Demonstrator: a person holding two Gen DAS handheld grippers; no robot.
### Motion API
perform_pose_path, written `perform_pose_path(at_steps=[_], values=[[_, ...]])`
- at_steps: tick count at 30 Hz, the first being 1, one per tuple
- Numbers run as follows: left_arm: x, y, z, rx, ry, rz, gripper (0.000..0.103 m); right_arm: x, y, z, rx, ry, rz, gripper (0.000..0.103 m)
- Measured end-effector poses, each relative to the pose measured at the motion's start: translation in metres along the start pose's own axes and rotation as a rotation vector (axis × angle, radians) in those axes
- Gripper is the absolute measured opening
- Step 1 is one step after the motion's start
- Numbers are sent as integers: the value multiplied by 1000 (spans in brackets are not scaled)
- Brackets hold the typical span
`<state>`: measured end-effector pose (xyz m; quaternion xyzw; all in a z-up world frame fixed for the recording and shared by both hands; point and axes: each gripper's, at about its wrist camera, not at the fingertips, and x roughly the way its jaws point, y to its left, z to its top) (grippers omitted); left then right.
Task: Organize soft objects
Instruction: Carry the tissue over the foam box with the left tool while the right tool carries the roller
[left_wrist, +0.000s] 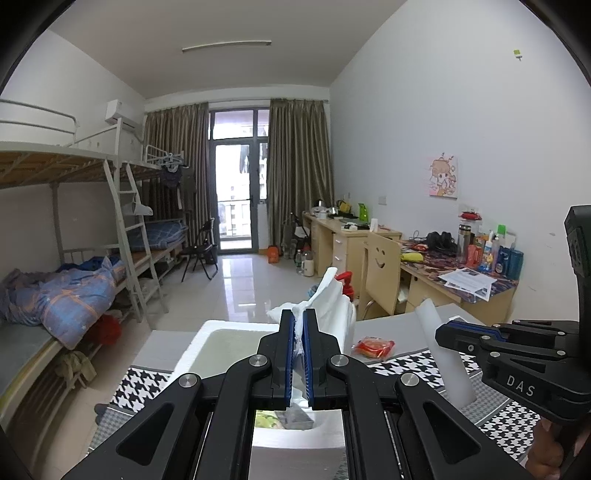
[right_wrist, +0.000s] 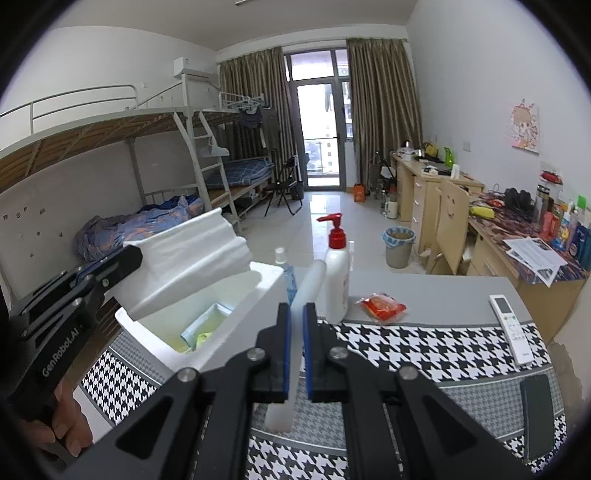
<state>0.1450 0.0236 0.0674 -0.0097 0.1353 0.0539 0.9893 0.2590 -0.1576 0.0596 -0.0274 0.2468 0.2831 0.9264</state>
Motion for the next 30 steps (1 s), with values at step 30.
perform_pose_path(at_steps=[30], values=[[20, 46, -9, -47, 55, 86, 5, 25, 55, 10, -77, 21, 91, 8]])
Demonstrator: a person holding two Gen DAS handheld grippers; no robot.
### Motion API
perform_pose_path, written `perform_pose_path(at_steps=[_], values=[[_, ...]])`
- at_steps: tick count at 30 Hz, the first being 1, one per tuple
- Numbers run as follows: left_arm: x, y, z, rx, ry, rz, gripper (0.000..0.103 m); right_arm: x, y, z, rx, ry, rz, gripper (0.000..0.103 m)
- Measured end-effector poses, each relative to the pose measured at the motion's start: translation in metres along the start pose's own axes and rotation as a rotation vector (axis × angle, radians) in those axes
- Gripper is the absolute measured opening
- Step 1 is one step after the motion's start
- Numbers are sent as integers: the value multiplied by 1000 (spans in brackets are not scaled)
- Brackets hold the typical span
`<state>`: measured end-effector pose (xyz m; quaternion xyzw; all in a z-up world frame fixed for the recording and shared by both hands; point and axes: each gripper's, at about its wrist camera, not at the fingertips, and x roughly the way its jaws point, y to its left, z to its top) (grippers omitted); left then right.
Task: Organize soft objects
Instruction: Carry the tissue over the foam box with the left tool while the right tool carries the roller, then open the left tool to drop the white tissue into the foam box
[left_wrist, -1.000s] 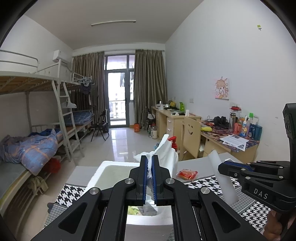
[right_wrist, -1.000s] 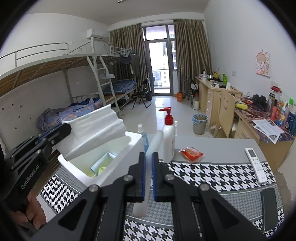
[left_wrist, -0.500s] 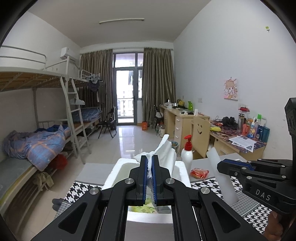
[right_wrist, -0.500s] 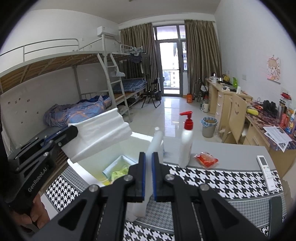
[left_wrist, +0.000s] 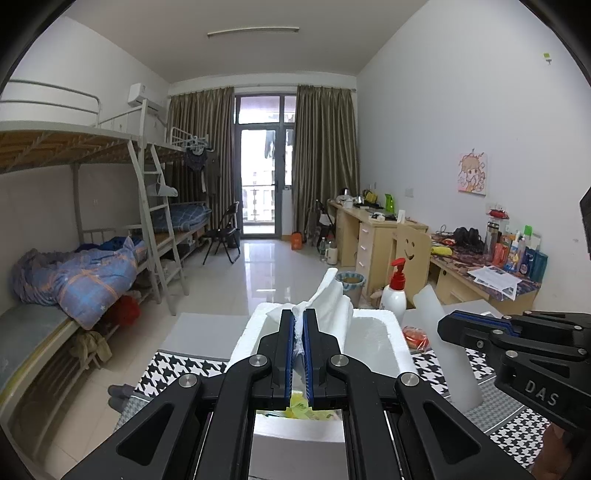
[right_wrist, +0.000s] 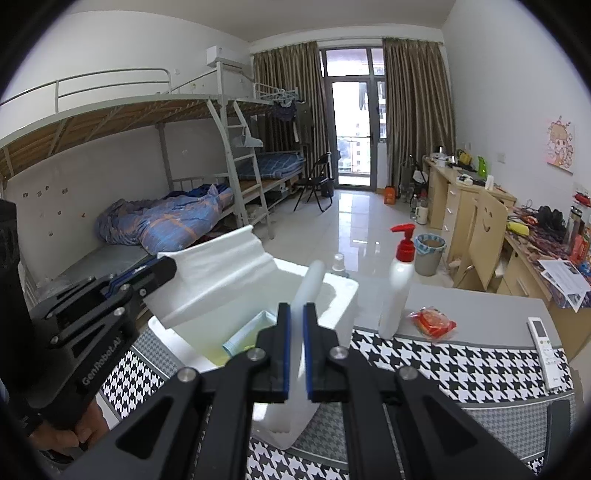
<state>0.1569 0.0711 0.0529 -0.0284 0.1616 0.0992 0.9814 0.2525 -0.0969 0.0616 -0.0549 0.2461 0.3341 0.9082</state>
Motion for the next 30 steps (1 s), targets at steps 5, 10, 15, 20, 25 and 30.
perform_pose_path(at_steps=[5, 10, 15, 20, 25, 30], values=[[10, 4, -2, -7, 18, -3, 5, 2, 2, 1, -8, 4, -6, 8], [21, 7, -6, -4, 49, 3, 5, 3, 2, 1, -7, -6, 2, 8], [31, 10, -11, 0, 73, 6, 5, 9, 2, 0, -8, 5, 2, 8], [35, 16, -12, 0, 83, -2, 14, 13, 4, 0, -4, 9, 1, 8], [28, 22, -14, -11, 40, 10, 91, 14, 2, 1, 4, 7, 2, 8], [22, 23, -16, 5, 21, 13, 101, 15, 4, 1, 4, 10, 3, 8]])
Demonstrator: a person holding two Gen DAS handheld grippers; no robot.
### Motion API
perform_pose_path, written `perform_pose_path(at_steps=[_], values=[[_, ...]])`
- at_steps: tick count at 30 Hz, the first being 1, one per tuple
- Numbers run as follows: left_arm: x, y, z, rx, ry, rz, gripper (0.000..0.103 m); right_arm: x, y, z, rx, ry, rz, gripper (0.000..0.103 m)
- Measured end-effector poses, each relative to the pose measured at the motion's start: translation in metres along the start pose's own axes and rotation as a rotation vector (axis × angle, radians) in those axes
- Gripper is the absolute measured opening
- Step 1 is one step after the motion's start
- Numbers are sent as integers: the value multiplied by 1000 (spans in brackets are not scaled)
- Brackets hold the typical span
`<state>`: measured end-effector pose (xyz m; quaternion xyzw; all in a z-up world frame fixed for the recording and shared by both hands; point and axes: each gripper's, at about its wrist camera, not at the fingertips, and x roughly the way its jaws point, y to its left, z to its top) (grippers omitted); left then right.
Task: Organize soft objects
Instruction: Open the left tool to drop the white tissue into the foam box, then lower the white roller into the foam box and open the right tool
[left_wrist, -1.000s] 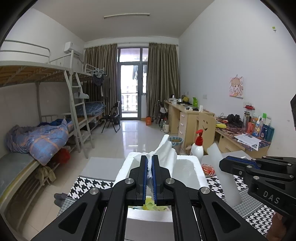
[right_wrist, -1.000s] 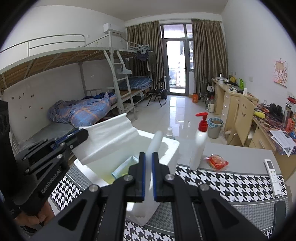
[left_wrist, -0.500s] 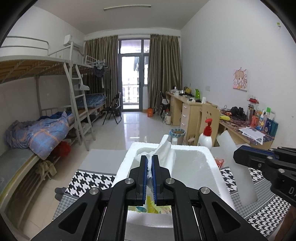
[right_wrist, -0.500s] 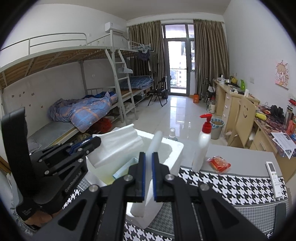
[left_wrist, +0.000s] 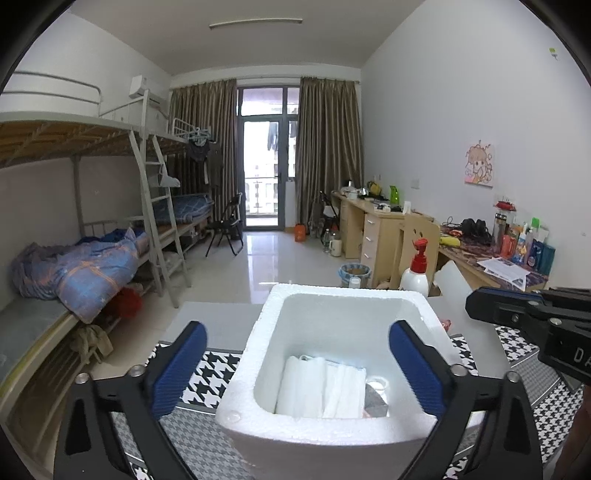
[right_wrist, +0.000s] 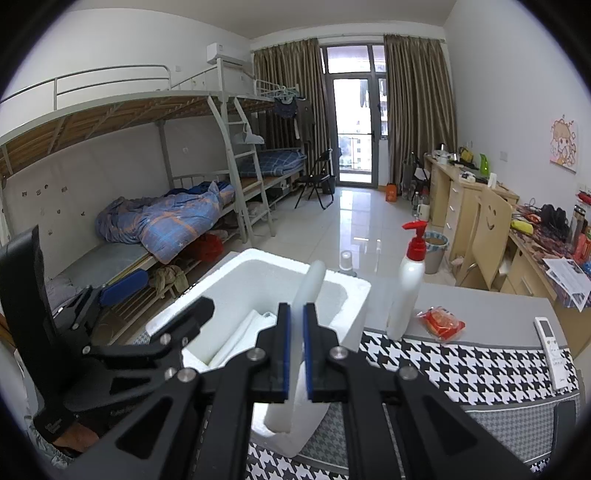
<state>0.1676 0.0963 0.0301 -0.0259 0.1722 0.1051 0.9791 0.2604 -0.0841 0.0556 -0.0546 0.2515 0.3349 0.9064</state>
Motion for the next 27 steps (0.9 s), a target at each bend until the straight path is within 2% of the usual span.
perform_pose_path(at_steps=[10, 27], values=[[-10, 4, 0, 2, -9, 11, 102, 4, 5, 5, -8, 10, 8, 8], [-22, 33, -8, -31, -21, 51, 102, 18, 25, 13, -33, 32, 25, 8]])
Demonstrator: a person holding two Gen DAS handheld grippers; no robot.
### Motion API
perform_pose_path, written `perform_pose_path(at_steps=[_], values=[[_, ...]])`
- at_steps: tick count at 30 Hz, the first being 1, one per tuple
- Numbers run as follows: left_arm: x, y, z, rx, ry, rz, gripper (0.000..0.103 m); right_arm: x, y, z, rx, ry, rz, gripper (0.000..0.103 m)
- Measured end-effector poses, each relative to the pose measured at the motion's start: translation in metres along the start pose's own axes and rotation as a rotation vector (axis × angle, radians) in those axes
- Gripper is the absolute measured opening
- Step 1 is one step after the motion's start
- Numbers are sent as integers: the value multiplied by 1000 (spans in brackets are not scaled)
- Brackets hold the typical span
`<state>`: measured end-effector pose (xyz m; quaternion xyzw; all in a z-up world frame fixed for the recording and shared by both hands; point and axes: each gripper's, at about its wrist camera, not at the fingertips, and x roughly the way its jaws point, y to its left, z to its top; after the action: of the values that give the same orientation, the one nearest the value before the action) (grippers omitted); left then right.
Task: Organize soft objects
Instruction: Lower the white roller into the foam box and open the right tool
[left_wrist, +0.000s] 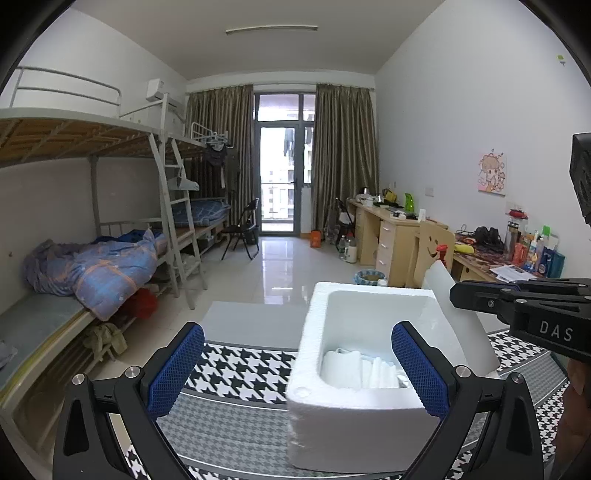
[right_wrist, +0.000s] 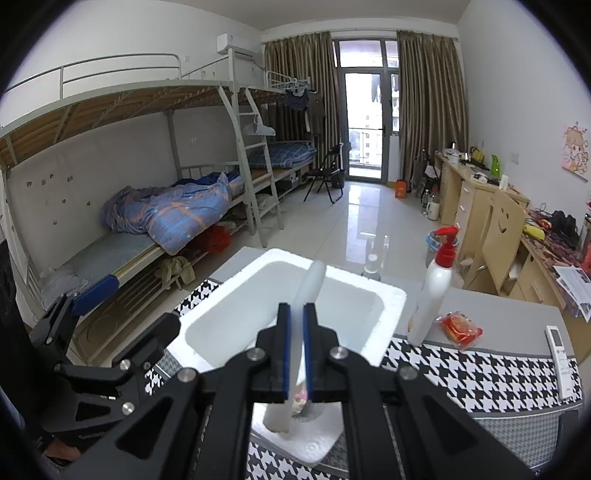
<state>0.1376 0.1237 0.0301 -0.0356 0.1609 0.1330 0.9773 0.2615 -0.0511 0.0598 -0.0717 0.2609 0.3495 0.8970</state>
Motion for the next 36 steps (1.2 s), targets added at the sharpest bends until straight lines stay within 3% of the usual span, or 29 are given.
perform_pose_path(at_steps=[26, 30, 32, 33, 36], values=[[-10, 26, -7, -42, 3, 84, 102, 39, 13, 8, 1, 46, 1, 9], [-11, 31, -7, -46, 3, 91, 102, 44, 9, 7, 19, 62, -3, 15], [-11, 31, -6, -48, 2, 93, 102, 45, 10, 5, 16, 67, 2, 21], [-12, 31, -6, -49, 3, 93, 102, 44, 10, 5, 15, 66, -2, 28], [-12, 32, -6, -48, 1, 92, 102, 38, 11, 2, 13, 47, 11, 68]])
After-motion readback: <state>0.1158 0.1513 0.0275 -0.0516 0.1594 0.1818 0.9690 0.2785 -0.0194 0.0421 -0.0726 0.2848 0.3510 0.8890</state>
